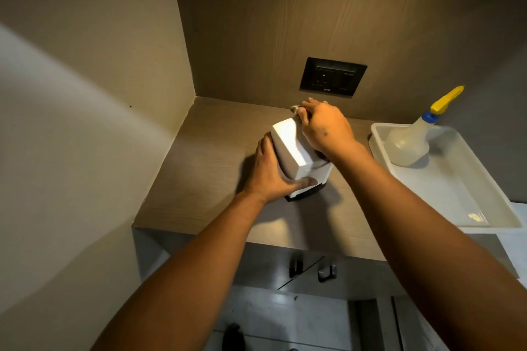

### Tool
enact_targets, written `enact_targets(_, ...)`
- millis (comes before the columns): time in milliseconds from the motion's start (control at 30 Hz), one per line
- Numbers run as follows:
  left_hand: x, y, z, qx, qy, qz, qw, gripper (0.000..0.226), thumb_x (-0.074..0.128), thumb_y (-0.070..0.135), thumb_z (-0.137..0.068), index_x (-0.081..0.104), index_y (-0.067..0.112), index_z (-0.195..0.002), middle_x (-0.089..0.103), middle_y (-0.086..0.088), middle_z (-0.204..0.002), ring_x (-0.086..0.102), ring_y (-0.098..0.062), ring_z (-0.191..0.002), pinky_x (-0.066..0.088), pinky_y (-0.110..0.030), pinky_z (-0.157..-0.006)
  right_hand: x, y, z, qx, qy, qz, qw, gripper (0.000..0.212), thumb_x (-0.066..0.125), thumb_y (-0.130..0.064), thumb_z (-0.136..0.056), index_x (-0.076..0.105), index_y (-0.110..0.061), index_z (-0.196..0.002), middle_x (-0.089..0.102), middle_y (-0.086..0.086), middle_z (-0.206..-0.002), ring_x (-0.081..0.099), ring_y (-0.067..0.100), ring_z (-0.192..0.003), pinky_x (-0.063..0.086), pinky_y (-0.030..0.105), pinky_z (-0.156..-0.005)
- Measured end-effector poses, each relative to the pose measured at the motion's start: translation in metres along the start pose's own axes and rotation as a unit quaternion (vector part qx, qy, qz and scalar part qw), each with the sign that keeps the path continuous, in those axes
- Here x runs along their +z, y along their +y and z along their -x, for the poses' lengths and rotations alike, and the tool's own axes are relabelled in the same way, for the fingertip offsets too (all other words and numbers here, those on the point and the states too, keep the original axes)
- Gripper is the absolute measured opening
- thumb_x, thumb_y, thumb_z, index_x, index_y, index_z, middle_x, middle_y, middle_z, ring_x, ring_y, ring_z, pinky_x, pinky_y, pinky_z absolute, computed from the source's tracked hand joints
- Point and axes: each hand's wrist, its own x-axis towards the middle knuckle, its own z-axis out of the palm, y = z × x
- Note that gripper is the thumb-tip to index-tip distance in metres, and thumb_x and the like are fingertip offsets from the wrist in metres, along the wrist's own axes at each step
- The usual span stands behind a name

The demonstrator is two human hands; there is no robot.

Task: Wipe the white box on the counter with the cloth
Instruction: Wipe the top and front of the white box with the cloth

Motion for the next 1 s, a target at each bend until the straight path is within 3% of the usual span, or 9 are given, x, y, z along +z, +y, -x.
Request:
enact_targets(167,0.001,-0.001,0.000,-0.001,0.006,-0.013,1.000,0.135,0.097,0.060,-0.044,0.027,0.014,-0.149,0.046,-0.004,-0.142,0.048,-0.017,-0.126,0.044,-0.030,-0.102,0.004,-0.005,0.043,-0.032,0.013,0.006,0.999,0.037,0.039,-0.034,-0.103,0.058,-0.018,-0.131,0.048,0.005,-0.148,0.032,0.036,-0.143,0.030,0.046,-0.114)
enact_targets(300,0.001,0.001,-0.002,0.103,0.002,0.005,0.995,0.105,0.092,0.035,-0.066,0.036,-0.005,-0.145,0.047,-0.010,-0.145,0.045,-0.002,-0.134,0.038,-0.020,-0.109,0.017,-0.028,0.057,-0.102,0.005,0.019,0.995,0.039,0.039,-0.032,-0.104,0.056,-0.014,-0.134,0.044,0.006,-0.152,0.027,0.035,-0.145,0.029,0.046,-0.113)
enact_targets(367,0.001,0.003,-0.005,0.124,-0.013,0.029,0.992,0.094,0.087,0.036,-0.073,0.039,0.000,-0.144,0.049,-0.008,-0.147,0.045,-0.006,-0.137,0.042,-0.034,-0.112,0.019,-0.033,0.044,-0.126,-0.007,0.033,0.991,0.036,0.039,-0.031,-0.103,0.061,-0.013,-0.126,0.051,0.007,-0.143,0.036,0.037,-0.138,0.035,0.045,-0.107)
enact_targets(433,0.000,0.006,-0.006,0.096,-0.003,0.016,0.995,0.105,0.088,0.058,-0.064,0.041,0.009,-0.143,0.053,-0.003,-0.143,0.051,-0.013,-0.131,0.046,-0.040,-0.108,0.018,-0.031,0.025,-0.129,-0.026,0.037,0.991,0.035,0.039,-0.031,-0.103,0.065,-0.013,-0.120,0.056,0.007,-0.137,0.042,0.035,-0.133,0.037,0.044,-0.105)
enact_targets(500,0.001,0.006,-0.003,0.033,0.011,-0.025,0.999,0.126,0.089,0.073,-0.047,0.035,0.016,-0.145,0.048,0.000,-0.142,0.047,-0.014,-0.129,0.044,-0.035,-0.108,0.013,-0.025,0.009,-0.100,-0.040,0.024,0.994,0.037,0.039,-0.031,-0.103,0.063,-0.014,-0.126,0.053,0.009,-0.144,0.037,0.035,-0.139,0.033,0.047,-0.111)
enact_targets(600,-0.001,0.005,0.000,-0.009,0.007,-0.021,1.000,0.139,0.094,0.069,-0.040,0.027,0.016,-0.150,0.042,-0.002,-0.144,0.042,-0.016,-0.131,0.042,-0.033,-0.107,0.001,-0.012,-0.003,-0.054,-0.040,0.037,0.997,0.039,0.038,-0.032,-0.104,0.059,-0.016,-0.133,0.047,0.009,-0.150,0.037,0.033,-0.141,0.029,0.046,-0.115)
enact_targets(733,-0.003,0.006,0.003,-0.019,-0.009,-0.003,1.000,0.138,0.099,0.055,-0.046,0.022,0.016,-0.153,0.039,-0.003,-0.147,0.036,-0.008,-0.129,0.035,-0.026,-0.106,-0.009,0.003,0.003,0.027,0.009,-0.052,0.998,0.033,0.042,-0.030,-0.103,0.064,-0.015,-0.123,0.066,0.011,-0.124,0.061,0.030,-0.110,0.048,0.044,-0.092)
enact_targets(833,-0.005,0.009,0.004,-0.019,-0.009,-0.014,1.000,0.136,0.100,0.054,-0.047,0.023,0.015,-0.152,0.040,-0.003,-0.146,0.040,-0.013,-0.131,0.035,-0.024,-0.103,-0.010,0.002,0.005,0.043,0.008,-0.087,0.995,0.032,0.044,-0.029,-0.103,0.068,-0.015,-0.118,0.070,0.010,-0.107,0.058,0.022,-0.091,0.051,0.043,-0.085)
enact_targets(1000,-0.022,0.019,0.004,-0.051,-0.064,-0.075,0.994,0.155,0.095,0.068,-0.039,0.008,0.022,-0.159,0.027,-0.003,-0.162,0.031,-0.024,-0.148,0.036,-0.048,-0.118,-0.022,0.018,0.005,0.156,0.032,-0.258,0.953,0.034,0.046,-0.033,-0.100,0.072,-0.018,-0.083,0.066,0.004,-0.082,0.059,0.021,-0.077,0.048,0.034,-0.075)
